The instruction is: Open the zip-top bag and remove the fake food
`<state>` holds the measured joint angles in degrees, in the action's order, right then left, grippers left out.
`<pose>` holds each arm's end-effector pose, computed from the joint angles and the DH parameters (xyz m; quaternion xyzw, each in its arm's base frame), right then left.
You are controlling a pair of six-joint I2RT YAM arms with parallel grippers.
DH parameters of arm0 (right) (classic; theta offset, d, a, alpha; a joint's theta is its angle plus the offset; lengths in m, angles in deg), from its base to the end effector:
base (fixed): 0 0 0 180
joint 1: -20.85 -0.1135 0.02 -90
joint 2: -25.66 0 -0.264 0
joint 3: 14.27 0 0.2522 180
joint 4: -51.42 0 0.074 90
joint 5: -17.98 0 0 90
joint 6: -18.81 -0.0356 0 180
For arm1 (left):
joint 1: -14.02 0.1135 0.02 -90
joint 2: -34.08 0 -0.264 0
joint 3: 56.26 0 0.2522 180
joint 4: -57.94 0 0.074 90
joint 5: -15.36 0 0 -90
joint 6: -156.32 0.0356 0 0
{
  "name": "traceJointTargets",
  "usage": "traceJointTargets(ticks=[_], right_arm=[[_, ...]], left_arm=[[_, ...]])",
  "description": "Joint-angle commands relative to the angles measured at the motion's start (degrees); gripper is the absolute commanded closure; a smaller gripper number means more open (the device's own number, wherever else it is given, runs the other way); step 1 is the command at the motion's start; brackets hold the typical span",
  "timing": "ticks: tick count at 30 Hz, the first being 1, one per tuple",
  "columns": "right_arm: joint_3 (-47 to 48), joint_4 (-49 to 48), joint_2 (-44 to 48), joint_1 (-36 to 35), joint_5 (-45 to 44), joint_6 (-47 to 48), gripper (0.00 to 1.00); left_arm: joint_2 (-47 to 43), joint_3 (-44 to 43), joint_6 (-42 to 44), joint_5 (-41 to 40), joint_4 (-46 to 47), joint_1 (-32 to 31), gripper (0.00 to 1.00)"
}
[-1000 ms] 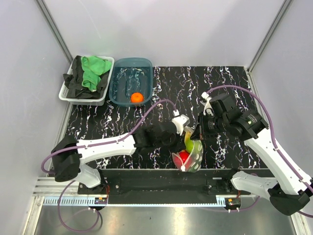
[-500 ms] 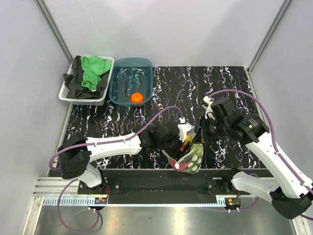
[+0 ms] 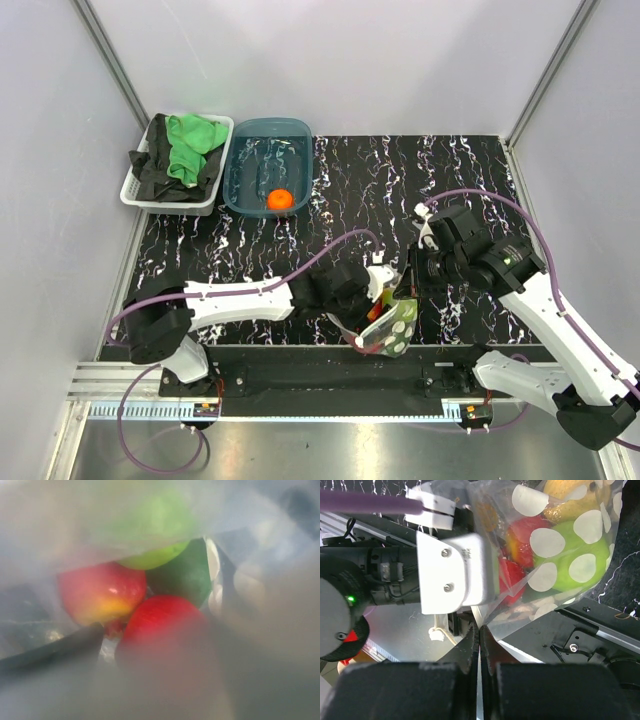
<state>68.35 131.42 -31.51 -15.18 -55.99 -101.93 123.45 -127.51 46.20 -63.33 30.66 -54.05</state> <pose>0.1296 0.1064 0.3556 -0.0859 0.9403 0.2768 0.1786 0.1180 -0.3118 0.2215 0.4083 0.8261 -0.3282 0.2078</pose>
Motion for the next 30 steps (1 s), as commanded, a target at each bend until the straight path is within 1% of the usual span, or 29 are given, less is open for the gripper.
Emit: traceJointTargets(ticks=[1,4,6,7,8,9,11,12,13,14,15,17,25,30], right_arm=[[-0.13,-2.25,0.83,-0.36,-0.12,-0.37,1.00],[-0.83,-2.34,1.00,-0.36,0.05,-0.55,1.00],[-1.01,-2.34,1.00,-0.44,0.05,-0.55,1.00],[-1.01,-2.34,1.09,-0.44,0.05,-0.63,1.00],[-1.01,-2.25,1.09,-0.44,0.14,-0.64,1.00],[-1.10,-2.25,1.27,-0.36,0.05,-0.55,1.00],[-1.36,-2.34,1.36,-0.44,0.05,-0.64,1.00],[-1.36,-2.34,1.44,-0.36,0.05,-0.64,1.00],[-1.36,-2.34,1.27,-0.44,0.05,-0.55,1.00],[-1.27,-2.34,1.09,-0.36,-0.04,-0.37,1.00],[-1.19,-2.34,1.27,-0.44,-0.12,-0.28,1.00],[-1.01,-2.51,1.18,-0.44,-0.56,0.07,1.00],[-1.19,-2.87,1.09,-0.44,-1.35,0.95,1.00],[-1.01,-2.87,1.53,-0.44,-2.58,1.21,1.00]], left_arm=[[2.04,0.10,3.68,-2.78,-1.16,-1.62,0.11],[2.48,0.63,3.86,-4.28,-0.99,-1.97,0.12],[2.92,0.72,4.12,-4.28,-1.16,-1.98,0.21],[2.84,0.72,4.04,-4.28,-1.07,-1.98,0.27],[2.23,0.54,3.95,-4.19,-1.07,-2.06,0.35],[1.78,0.45,3.77,-4.10,-1.07,-2.06,0.46],[0.04,-0.16,3.68,-4.28,-1.16,-2.06,0.57],[-0.59,-0.25,3.68,-4.28,-1.07,-2.06,0.67],[-1.20,-1.03,3.68,-4.54,-1.33,-2.06,0.73],[-1.90,-1.56,3.68,-4.72,-1.60,-1.98,0.76],[-2.95,-2.09,3.68,-5.07,-2.12,-1.98,0.88],[-4.02,-3.84,3.68,-5.77,-2.65,-2.06,1.00],[-7.53,-10.09,4.47,-8.49,-4.58,-2.06,1.00],[-9.46,-12.90,5.00,-8.15,-4.76,-1.80,1.00]])
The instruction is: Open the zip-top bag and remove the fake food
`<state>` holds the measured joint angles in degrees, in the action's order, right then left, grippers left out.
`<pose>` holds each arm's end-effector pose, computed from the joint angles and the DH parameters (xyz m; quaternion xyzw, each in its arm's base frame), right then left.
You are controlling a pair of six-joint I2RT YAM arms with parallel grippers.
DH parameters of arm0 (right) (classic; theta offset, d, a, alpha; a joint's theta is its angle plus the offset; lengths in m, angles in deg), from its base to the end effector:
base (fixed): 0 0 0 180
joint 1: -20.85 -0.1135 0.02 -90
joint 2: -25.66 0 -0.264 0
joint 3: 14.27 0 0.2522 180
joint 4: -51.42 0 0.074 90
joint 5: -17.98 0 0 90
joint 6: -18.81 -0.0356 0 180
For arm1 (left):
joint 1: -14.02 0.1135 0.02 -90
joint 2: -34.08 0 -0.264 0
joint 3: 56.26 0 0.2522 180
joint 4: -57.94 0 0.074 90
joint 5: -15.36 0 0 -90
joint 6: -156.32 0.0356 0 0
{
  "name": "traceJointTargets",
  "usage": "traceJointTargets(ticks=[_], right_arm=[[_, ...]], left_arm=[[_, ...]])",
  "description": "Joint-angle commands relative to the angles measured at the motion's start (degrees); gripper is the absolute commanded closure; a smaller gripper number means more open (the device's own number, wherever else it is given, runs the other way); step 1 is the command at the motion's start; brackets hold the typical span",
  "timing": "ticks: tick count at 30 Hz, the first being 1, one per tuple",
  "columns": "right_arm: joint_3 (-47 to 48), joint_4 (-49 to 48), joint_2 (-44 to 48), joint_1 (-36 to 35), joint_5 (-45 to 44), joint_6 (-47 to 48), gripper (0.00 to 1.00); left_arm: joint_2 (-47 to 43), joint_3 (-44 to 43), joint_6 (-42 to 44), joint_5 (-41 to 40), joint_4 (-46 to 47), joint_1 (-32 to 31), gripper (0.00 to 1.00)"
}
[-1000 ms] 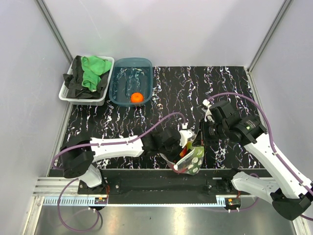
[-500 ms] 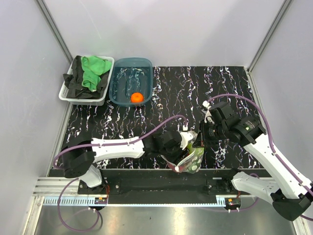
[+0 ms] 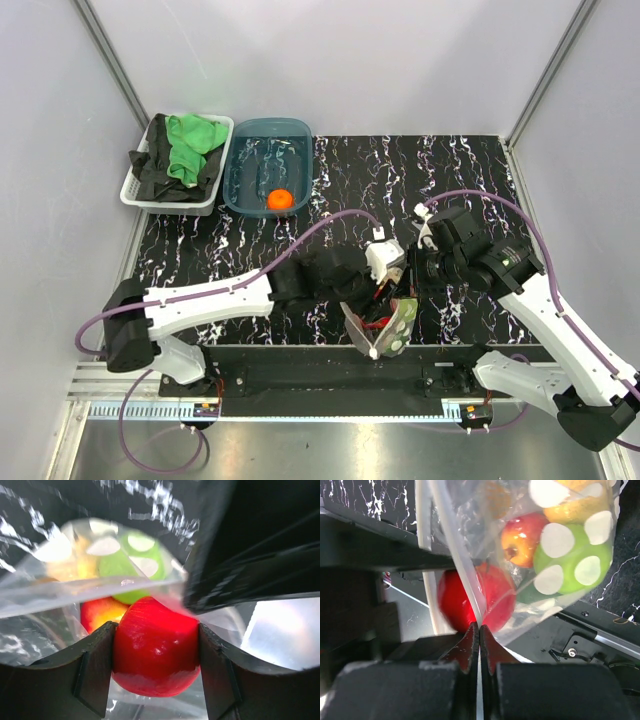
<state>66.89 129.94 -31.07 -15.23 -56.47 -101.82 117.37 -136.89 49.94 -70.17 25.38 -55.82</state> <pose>0.1304 0.1068 0.3508 -0.0865 0.9395 0.2754 0.1844 0.1113 -0.3112 0.3008 0.4151 0.7843 -0.3394 0.3119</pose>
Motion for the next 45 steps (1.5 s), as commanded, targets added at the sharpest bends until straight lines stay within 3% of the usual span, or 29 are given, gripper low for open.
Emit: traceJointTargets(ticks=[1,8,11,17,18,23,29,34,39,45], right_arm=[[0.46,-1.38,1.18,-0.40,-2.45,1.10,1.00],[-0.25,-1.29,1.97,-0.40,-2.98,0.84,1.00],[-0.25,-1.03,2.15,-0.40,-3.25,1.01,1.00],[0.19,-0.33,1.36,-0.31,-3.95,1.80,1.00],[0.63,0.02,1.01,-0.40,-4.12,1.89,1.00],[2.04,1.43,-0.40,-0.31,-5.97,3.03,1.00],[4.41,3.19,-2.15,-0.40,-8.61,4.44,1.00],[7.83,2.49,-2.95,-0.40,-7.91,6.37,1.00],[11.17,-1.20,-4.26,-0.40,-6.59,7.60,1.00],[11.97,-0.41,-5.85,-0.40,-6.76,9.01,1.00]], left_arm=[[-4.00,-3.53,1.26,-1.91,0.53,0.06,1.00],[-12.96,-1.51,0.39,-4.38,1.67,3.04,1.00],[-16.92,-0.37,0.13,-0.96,4.30,7.17,1.00],[-20.01,2.18,-1.71,3.70,9.92,20.25,1.00],[-19.66,2.44,-2.59,4.84,12.19,25.06,1.00],[-12.37,1.31,-11.29,3.44,17.13,41.15,1.00],[3.33,-6.15,-16.49,0.72,21.19,51.11,1.00],[17.77,-20.98,-17.89,-4.29,14.42,53.93,1.00],[29.62,-27.60,-18.86,-8.94,13.18,55.52,1.00],[38.43,-33.15,-22.98,-7.47,12.04,55.69,1.00]])
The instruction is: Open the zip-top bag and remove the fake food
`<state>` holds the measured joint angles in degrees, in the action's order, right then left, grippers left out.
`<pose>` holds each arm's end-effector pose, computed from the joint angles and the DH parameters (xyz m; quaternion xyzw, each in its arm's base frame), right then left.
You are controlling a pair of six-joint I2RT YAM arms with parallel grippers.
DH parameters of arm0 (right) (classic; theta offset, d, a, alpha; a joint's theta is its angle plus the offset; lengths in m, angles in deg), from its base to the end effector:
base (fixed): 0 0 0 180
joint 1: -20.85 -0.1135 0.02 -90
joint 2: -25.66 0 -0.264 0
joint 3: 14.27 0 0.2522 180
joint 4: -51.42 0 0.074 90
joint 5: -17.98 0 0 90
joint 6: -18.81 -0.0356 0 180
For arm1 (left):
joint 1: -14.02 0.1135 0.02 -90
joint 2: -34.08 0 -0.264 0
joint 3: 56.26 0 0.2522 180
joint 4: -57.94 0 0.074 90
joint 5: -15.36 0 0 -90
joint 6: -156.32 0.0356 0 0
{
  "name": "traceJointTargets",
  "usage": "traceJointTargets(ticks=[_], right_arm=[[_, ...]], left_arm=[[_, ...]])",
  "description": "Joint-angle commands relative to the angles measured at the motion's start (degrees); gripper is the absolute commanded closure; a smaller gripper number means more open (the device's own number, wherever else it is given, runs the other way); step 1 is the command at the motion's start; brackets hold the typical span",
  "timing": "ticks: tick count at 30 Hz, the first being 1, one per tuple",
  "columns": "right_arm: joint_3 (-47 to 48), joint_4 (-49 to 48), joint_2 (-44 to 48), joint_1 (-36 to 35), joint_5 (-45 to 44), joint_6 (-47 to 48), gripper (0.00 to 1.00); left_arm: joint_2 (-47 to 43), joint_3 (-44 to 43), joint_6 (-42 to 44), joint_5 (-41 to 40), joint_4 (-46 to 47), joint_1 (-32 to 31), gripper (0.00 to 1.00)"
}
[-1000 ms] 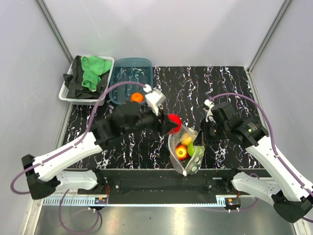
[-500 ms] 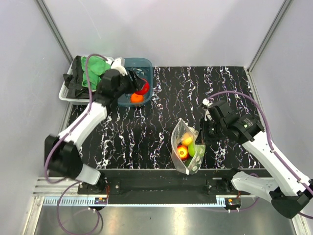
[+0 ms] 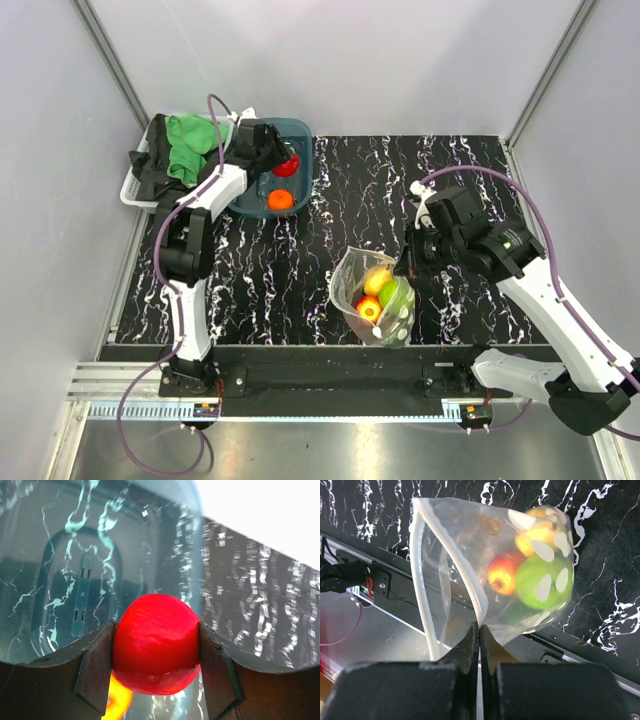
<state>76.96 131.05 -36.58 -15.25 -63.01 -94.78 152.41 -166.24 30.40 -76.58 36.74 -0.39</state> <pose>0.1477 0.1146 0.3849 -0.1286 0.9302 0.2312 0.2544 0.4750 -0.1208 0.2552 -0.1696 0.8472 -0.2008 0.4618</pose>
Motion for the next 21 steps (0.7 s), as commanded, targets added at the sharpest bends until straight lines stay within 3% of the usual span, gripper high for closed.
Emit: traceJointTargets(ticks=[1,8,9,10,11,14,18,20,21], right_arm=[[1.89,-1.53,-0.17,-0.29,-0.49,2.15,1.00],[1.81,-0.92,-0.52,-0.29,-0.58,2.68,1.00],[1.72,-0.74,-0.43,-0.38,-0.58,2.50,1.00],[1.80,-0.39,-0.43,-0.38,-0.40,2.50,1.00],[1.81,-0.13,-0.34,-0.29,-0.40,2.50,1.00],[1.98,0.58,-0.25,-0.38,-0.14,2.50,1.00],[2.16,1.11,-0.60,-0.38,0.74,2.59,1.00],[2.16,1.63,-0.52,-0.38,0.57,3.20,1.00],[2.24,1.90,-0.60,-0.29,0.48,3.38,1.00]], left_arm=[[5.06,-3.79,-4.58,-0.71,1.02,0.26,1.00],[8.24,-2.48,-4.77,-0.88,3.66,0.18,1.00],[8.41,-2.65,-4.60,-0.53,3.58,0.09,0.95],[8.50,-2.65,-4.42,-0.09,3.58,0.18,0.86],[8.42,-2.48,-4.07,1.22,3.66,0.18,0.61],[6.50,-0.02,-2.31,3.06,6.29,0.18,0.37],[2.19,2.36,1.10,3.60,6.92,0.18,0.30],[-0.36,3.49,2.17,3.43,5.07,0.18,0.20],[-3.24,4.37,2.87,3.08,4.81,0.09,0.01]])
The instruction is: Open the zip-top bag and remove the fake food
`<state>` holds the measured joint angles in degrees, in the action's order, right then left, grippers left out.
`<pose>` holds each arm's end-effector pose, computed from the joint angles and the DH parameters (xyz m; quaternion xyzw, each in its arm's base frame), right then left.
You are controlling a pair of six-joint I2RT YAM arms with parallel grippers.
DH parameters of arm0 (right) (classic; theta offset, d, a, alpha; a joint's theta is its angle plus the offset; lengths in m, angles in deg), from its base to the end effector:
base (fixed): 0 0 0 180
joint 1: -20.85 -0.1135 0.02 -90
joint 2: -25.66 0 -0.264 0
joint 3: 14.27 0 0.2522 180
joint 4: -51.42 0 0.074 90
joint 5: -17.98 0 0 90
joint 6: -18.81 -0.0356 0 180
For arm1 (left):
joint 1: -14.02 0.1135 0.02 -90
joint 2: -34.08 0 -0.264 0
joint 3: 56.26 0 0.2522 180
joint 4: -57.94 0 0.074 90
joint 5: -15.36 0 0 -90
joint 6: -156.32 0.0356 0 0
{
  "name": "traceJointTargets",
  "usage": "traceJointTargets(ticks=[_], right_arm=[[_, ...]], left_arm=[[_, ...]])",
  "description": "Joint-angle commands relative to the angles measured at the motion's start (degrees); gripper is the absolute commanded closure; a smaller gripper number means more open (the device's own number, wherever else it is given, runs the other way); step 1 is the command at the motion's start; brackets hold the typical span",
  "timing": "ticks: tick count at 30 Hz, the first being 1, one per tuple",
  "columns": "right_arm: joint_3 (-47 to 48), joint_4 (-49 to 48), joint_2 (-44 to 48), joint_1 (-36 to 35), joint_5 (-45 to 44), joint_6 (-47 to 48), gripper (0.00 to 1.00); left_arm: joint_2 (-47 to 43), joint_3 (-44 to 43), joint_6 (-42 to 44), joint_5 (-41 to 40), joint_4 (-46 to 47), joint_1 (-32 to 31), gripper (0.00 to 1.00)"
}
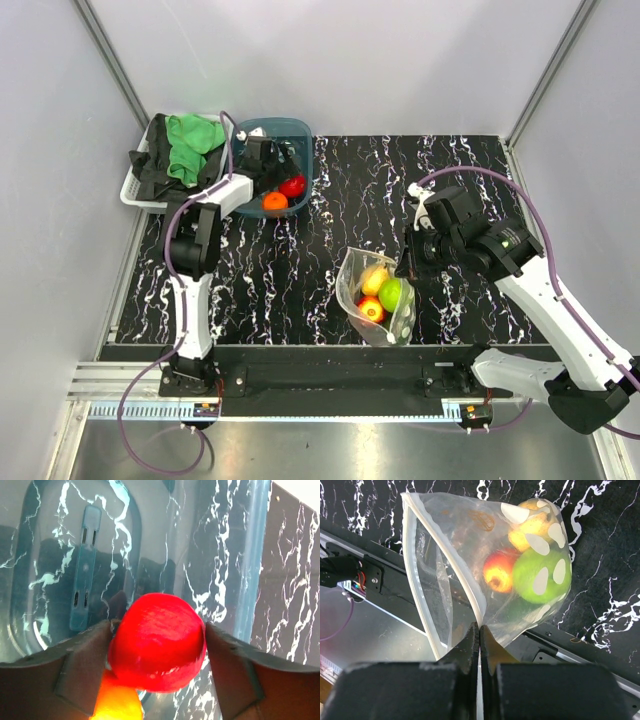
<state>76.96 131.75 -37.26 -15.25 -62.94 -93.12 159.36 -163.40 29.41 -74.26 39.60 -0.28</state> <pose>0.1494 0.1159 0.3821 -0.1418 0.9322 0.2228 0.2474 0.4847 -0.1238 0.1853 -0.1736 0.8759 -0.1973 0.4048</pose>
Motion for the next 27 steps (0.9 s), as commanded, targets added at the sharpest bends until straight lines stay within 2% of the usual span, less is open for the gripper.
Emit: traceJointTargets(ticks=[1,3,6,7,9,10,12,14,15,17,18,19,21,24,26,27], right_arm=[[2.42,1.55,0.25,-0.29,0.85,2.15,1.00],[2.86,1.72,0.77,-0.29,1.47,3.39,1.00],[4.61,3.83,0.87,-0.38,0.50,3.83,1.00],[4.62,4.27,0.78,-0.38,0.41,3.57,1.00],[3.05,3.40,1.39,-0.38,0.58,1.90,1.00],[0.95,1.83,2.17,-0.29,0.85,1.29,1.00],[-0.39,0.50,2.97,-0.29,1.99,-0.38,1.00],[-1.44,-0.29,3.68,-0.29,3.39,-1.96,1.00],[-1.97,-0.82,4.37,-0.29,3.83,-2.49,1.00],[-3.55,-1.35,5.08,-0.38,5.32,-3.81,1.00],[-4.16,-1.61,5.43,-0.29,5.51,-4.25,1.00],[-5.39,-1.88,6.04,-0.29,5.94,-4.78,1.00],[-6.28,-2.31,7.10,-0.29,6.39,-5.75,1.00],[-7.60,-2.32,8.94,-0.29,6.91,-7.24,1.00],[-8.74,-2.75,9.82,-0.38,7.44,-8.65,1.00],[-9.09,-2.67,10.44,-0.38,7.79,-8.91,1.00]], left_arm=[[-11.79,2.58,4.03,0.67,1.94,-0.02,0.01],[-14.52,3.82,4.73,2.86,0.28,-0.11,0.01],[-23.38,6.89,7.97,2.09,-5.95,-2.82,0.02],[-28.80,8.38,8.69,1.12,-7.97,-5.01,0.04],[-35.33,15.29,9.31,0.67,-8.08,-7.65,0.08],[-41.28,17.86,8.87,0.67,-8.16,-11.06,0.12],[-46.67,24.26,6.07,1.46,-8.17,-15.20,0.18],[-54.12,27.54,2.56,0.51,-8.16,-23.46,0.23],[-56.61,29.21,1.67,-0.29,-8.08,-30.27,0.25],[-61.08,32.46,-1.83,-7.20,-7.90,-37.43,0.31],[-61.81,32.91,-2.46,-9.41,-7.81,-40.94,0.34],[-61.99,32.74,-2.64,-11.35,-7.90,-47.42,0.38],[-60.77,31.60,-2.47,-14.96,-8.16,-54.99,0.41],[-55.78,27.13,-0.28,-17.87,-9.30,-62.04,0.43],[-52.69,21.53,2.78,-18.48,-11.75,-64.17,0.44],[-49.46,19.75,3.93,-18.49,-14.20,-65.49,0.50]])
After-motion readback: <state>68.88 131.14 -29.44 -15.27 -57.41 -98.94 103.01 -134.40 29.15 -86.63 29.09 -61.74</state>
